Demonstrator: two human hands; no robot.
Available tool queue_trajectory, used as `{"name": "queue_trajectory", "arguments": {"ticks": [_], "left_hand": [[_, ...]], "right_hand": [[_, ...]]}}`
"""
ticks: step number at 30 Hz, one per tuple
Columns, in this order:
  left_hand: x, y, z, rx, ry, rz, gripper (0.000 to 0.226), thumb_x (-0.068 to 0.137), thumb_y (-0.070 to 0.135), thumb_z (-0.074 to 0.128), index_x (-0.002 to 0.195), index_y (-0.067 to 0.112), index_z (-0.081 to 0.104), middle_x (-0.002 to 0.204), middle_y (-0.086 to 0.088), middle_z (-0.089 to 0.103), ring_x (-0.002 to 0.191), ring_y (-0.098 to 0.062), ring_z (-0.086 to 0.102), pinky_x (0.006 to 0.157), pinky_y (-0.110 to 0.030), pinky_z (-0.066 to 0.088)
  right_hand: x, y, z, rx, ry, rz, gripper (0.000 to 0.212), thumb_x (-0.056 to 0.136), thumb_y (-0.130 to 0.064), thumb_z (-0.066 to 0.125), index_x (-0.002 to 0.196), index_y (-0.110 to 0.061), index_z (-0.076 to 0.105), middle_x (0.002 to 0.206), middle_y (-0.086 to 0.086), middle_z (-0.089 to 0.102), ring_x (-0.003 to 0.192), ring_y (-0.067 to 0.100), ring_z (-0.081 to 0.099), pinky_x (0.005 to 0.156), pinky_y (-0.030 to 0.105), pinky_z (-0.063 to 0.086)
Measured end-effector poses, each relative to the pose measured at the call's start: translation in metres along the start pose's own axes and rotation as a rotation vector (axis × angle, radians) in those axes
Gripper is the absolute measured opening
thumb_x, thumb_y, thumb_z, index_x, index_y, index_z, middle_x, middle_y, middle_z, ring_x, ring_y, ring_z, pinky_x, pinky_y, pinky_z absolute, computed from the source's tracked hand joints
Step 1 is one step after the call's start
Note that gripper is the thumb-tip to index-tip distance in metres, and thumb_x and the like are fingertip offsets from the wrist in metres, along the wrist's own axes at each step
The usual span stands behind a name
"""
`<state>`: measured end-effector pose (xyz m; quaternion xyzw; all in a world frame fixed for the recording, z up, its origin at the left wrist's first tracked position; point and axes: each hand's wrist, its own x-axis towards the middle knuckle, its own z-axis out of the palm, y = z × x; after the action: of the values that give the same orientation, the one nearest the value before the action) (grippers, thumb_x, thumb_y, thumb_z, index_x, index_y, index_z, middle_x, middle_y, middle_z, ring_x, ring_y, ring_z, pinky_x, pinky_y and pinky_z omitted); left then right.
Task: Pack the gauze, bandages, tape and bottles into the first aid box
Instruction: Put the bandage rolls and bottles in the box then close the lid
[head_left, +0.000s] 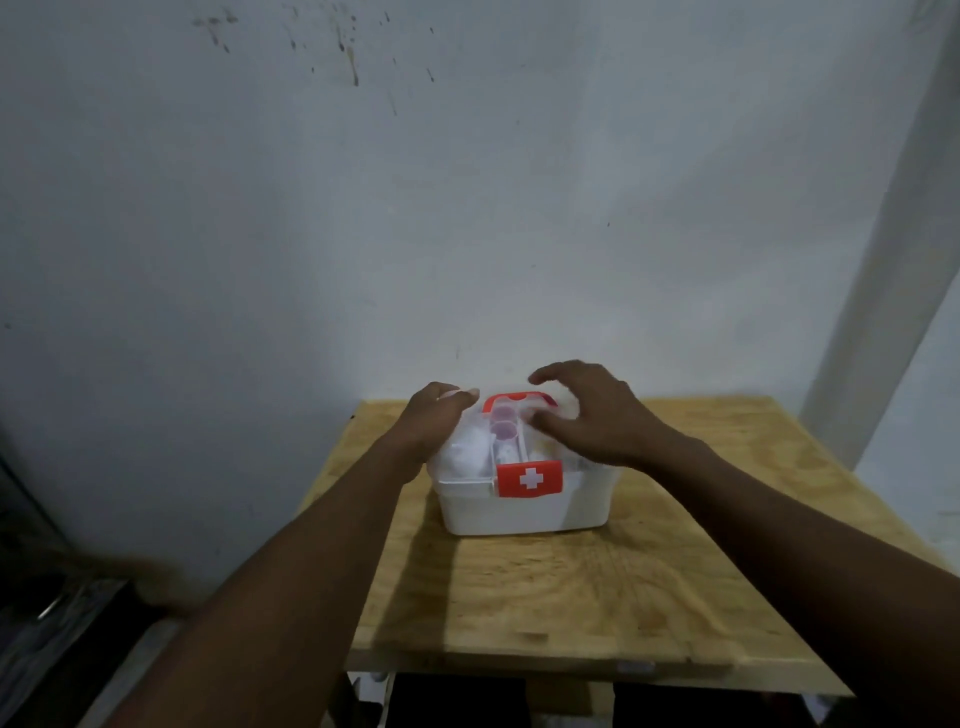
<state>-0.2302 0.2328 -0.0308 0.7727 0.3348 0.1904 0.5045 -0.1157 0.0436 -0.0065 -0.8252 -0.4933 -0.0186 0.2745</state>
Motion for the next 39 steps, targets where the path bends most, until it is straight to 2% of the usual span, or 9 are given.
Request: {"name": "queue_trajectory", "arguments": {"ticks": [2,5,11,17,39], "left_hand": [[0.000,-0.003,0.001,0.007,-0.008,0.004,0.045,0.098,0.045,0.053,0.135,0.019,0.052,0.136,-0.004,0.056,0.103,-0.020,0.054,0.071,-0.027,0.044],[0.002,-0.007,0.001,0.003,-0.020,-0.017,0.056,0.097,0.049,0.052,0.143,0.018,0.047,0.142,-0.006,0.053,0.106,-0.021,0.054,0.071,-0.029,0.043],[0.006,-0.009,0.002,0.126,-0.006,0.026,0.057,0.098,0.052,0.048,0.142,0.016,0.045,0.145,-0.010,0.051,0.112,-0.024,0.054,0.084,-0.032,0.042],[0.006,-0.009,0.001,0.171,-0.046,0.015,0.058,0.098,0.054,0.046,0.143,0.017,0.041,0.147,-0.011,0.048,0.121,-0.030,0.054,0.088,-0.034,0.046],[0.002,-0.006,0.000,0.135,-0.057,-0.002,0.058,0.097,0.052,0.048,0.143,0.017,0.040,0.144,-0.012,0.049,0.120,-0.030,0.055,0.091,-0.037,0.049]], "right_hand": [[-0.003,-0.006,0.003,-0.152,-0.134,-0.047,0.084,0.070,-0.084,0.043,0.139,-0.036,0.046,0.147,-0.008,0.048,0.135,0.017,0.041,0.111,0.050,0.031],[-0.006,-0.001,0.007,-0.331,-0.165,-0.120,0.098,0.064,-0.093,0.040,0.145,-0.039,0.033,0.156,-0.007,0.035,0.143,0.020,0.031,0.113,0.052,0.026],[-0.010,0.003,0.011,-0.443,-0.128,-0.208,0.103,0.066,-0.094,0.029,0.149,-0.034,0.026,0.158,-0.003,0.031,0.144,0.023,0.028,0.112,0.054,0.027],[-0.009,0.004,0.012,-0.461,-0.153,-0.216,0.107,0.064,-0.096,0.033,0.150,-0.035,0.020,0.159,-0.002,0.027,0.145,0.024,0.024,0.113,0.056,0.024],[-0.009,0.005,0.018,-0.450,-0.140,-0.200,0.109,0.062,-0.095,0.036,0.151,-0.034,0.020,0.160,-0.002,0.026,0.146,0.024,0.023,0.114,0.057,0.027]]}}
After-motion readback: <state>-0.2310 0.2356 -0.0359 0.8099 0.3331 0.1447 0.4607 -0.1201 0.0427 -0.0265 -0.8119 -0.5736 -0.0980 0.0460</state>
